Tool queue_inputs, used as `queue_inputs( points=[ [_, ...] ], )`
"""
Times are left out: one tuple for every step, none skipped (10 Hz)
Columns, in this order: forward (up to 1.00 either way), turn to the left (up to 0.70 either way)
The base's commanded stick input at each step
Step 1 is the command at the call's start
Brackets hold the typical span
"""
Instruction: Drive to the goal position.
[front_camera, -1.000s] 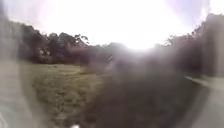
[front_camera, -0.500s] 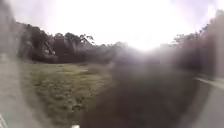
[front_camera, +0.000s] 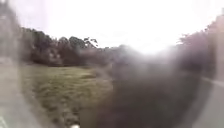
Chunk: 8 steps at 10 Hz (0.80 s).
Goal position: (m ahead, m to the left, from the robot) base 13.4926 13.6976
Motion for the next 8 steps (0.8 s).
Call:
queue_inputs(
  points=[
    [0.70, 0.14],
    [0.70, 0.14],
    [0.70, 0.14],
    [0.70, 0.14],
    [0.70, 0.14],
    [0.70, 0.14],
    [0.70, 0.14],
    [0.70, 0.14]
  ],
)
